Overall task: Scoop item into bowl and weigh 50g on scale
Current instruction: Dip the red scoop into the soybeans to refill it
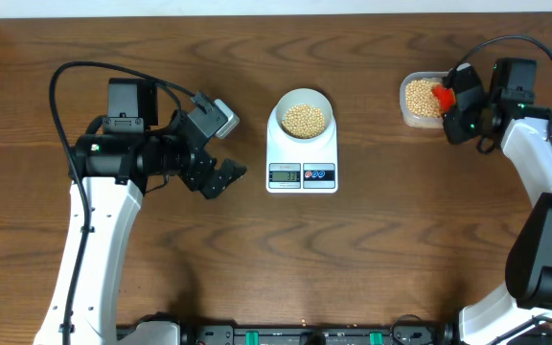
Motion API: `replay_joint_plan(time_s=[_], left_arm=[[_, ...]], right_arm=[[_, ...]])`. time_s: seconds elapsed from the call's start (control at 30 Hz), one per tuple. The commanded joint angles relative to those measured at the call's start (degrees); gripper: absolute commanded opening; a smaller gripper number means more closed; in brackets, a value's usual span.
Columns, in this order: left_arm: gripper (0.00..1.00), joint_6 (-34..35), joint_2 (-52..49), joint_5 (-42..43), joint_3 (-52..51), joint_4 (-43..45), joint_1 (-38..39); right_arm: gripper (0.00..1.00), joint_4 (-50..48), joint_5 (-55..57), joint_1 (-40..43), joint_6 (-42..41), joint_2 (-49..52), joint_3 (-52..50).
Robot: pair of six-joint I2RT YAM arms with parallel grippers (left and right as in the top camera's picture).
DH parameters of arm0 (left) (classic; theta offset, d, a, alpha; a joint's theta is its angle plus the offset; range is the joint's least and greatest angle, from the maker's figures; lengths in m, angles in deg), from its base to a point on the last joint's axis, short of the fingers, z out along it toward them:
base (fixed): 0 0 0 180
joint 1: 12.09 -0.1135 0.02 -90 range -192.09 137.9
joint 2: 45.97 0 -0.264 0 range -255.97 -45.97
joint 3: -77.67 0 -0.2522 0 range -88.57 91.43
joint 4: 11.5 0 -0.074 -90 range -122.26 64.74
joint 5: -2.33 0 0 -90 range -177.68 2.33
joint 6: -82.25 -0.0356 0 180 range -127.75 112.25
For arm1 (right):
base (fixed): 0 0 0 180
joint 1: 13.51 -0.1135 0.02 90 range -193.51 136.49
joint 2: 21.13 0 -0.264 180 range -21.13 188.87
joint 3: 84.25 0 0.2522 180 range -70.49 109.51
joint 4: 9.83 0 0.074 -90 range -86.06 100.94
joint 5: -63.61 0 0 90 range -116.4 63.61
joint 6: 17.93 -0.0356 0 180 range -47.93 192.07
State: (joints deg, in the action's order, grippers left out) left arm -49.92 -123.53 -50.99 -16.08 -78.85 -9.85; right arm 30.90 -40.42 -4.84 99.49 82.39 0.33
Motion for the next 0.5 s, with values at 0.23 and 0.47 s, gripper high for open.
replay_joint_plan(time_s=[0.23,0.47], left_arm=[[0.98,0.3,0.5,-0.3,1.6,-0.1,-0.2],[0.98,0.3,0.5,-0.3,1.6,-0.1,-0.2]], right_arm=[[0.01,0.0,-11.0,0.3,-14.1,0.7,-0.5],[0.01,-0.2,-11.0,1.6,-25.5,0.7,-0.5]])
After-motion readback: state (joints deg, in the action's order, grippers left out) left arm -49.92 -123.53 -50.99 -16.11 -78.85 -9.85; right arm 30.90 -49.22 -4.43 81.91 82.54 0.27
